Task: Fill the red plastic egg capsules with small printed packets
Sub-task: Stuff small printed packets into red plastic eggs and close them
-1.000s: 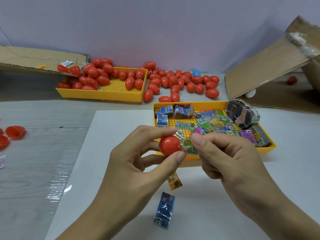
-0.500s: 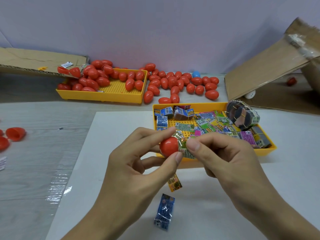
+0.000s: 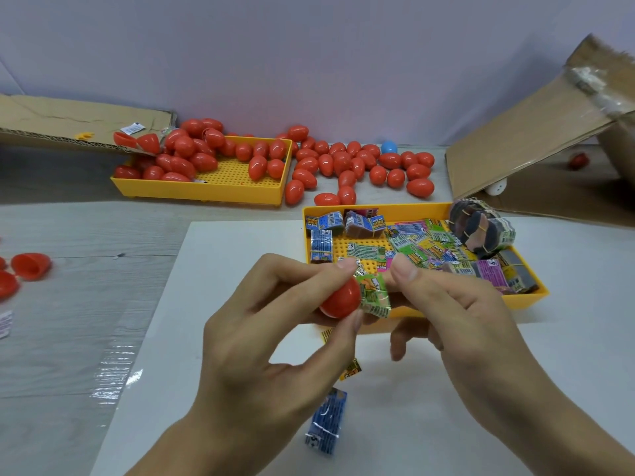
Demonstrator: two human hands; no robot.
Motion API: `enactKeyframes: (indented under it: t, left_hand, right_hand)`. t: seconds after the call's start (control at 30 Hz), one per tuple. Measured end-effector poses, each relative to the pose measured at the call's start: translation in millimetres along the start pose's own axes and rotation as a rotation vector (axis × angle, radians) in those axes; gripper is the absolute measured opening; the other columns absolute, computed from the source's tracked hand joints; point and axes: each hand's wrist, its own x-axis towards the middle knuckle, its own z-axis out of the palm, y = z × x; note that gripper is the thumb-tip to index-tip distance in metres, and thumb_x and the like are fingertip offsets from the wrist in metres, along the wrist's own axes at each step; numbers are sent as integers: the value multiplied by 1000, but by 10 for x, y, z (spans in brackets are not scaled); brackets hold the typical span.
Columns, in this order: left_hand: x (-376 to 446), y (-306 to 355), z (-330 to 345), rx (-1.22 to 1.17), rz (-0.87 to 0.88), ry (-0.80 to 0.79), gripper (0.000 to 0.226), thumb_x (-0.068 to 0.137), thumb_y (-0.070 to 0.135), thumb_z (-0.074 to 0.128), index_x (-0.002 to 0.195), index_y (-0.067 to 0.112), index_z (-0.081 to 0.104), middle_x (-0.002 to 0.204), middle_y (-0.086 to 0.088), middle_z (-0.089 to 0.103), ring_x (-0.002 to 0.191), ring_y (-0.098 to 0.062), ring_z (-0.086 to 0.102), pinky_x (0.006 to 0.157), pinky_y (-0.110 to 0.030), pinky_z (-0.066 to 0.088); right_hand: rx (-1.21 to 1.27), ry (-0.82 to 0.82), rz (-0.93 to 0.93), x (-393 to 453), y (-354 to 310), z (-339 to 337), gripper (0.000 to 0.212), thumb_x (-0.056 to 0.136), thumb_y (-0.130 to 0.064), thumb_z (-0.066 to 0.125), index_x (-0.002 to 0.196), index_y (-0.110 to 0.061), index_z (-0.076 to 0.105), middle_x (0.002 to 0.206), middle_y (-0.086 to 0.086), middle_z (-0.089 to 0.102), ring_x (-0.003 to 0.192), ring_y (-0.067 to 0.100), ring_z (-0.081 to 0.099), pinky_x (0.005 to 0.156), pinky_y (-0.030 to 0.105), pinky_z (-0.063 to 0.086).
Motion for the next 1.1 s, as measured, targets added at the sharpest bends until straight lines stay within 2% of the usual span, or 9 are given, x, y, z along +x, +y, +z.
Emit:
enactKeyframes:
  t: [0.2, 0.3, 0.37, 0.47, 0.6, 0.67, 0.8, 0.93, 1.1]
  left_hand:
    - [5, -1, -4, -64, -41, 15, 40, 83, 13, 71, 121, 10, 61, 96, -12, 61, 87, -19, 68, 70, -22, 59]
    - [6, 15, 14, -76, -33, 23, 39, 82, 13, 72, 120, 10, 61, 95, -12, 63, 86, -19, 68, 69, -22, 59]
    - [-6, 25, 26, -77, -13, 19, 37, 82, 12, 72, 118, 9, 62, 96, -11, 63, 86, -17, 68, 70, -22, 59]
    - [-17, 22, 23, 0, 35, -4, 33, 84, 14, 73, 117, 14, 67, 100, -6, 64, 90, -16, 68, 72, -23, 59]
    - [-35, -1, 11, 114, 96, 5, 36, 84, 13, 75, 118, 11, 62, 101, -5, 64, 96, -13, 67, 74, -23, 58]
    - [-39, -3, 9, 130, 102, 5, 37, 84, 13, 75, 118, 10, 62, 103, -6, 65, 99, -14, 67, 75, -26, 58]
    - [-11, 5, 12, 130, 96, -7, 34, 85, 12, 73, 117, 10, 63, 106, -6, 68, 98, -12, 67, 77, -25, 57]
    - [1, 32, 15, 122, 100, -46, 35, 84, 18, 74, 117, 13, 62, 110, 0, 68, 101, -6, 66, 86, -19, 52]
    - [-4, 29, 13, 118, 87, -86, 33, 85, 21, 72, 116, 13, 63, 113, 0, 69, 108, -12, 67, 91, -28, 55]
  right_hand:
    - [211, -39, 111, 38, -20, 11, 45, 78, -54, 62, 88, -14, 79, 84, 14, 74, 71, 20, 67, 45, 27, 47]
    - [201, 20, 66, 31, -20, 2, 44, 77, -48, 61, 79, -8, 79, 74, 17, 71, 60, 18, 64, 42, 26, 45]
    - [142, 48, 0, 11, -36, 20, 36, 78, -41, 65, 70, -7, 76, 64, 14, 69, 53, 17, 64, 42, 24, 47]
    - [166, 85, -18, -18, -48, 31, 20, 70, -32, 76, 72, -12, 73, 63, 12, 70, 51, 24, 69, 39, 25, 47]
    - [268, 106, 102, -10, -62, 44, 37, 64, -38, 79, 82, -14, 57, 60, 16, 67, 49, 34, 68, 35, 27, 45]
    - [232, 62, 107, 0, -68, 36, 29, 70, -41, 80, 79, -17, 67, 63, 15, 68, 55, 32, 70, 38, 27, 46]
    - [232, -8, 139, 7, -82, 5, 29, 74, -36, 76, 94, -16, 76, 76, 15, 74, 66, 31, 73, 41, 25, 48]
    - [228, -25, 155, 22, -64, -26, 22, 73, -28, 70, 87, -13, 79, 78, 12, 74, 65, 21, 70, 43, 26, 49]
    - [231, -52, 182, 32, -94, -65, 24, 64, -26, 85, 83, -12, 80, 77, 13, 74, 64, 17, 68, 45, 24, 50]
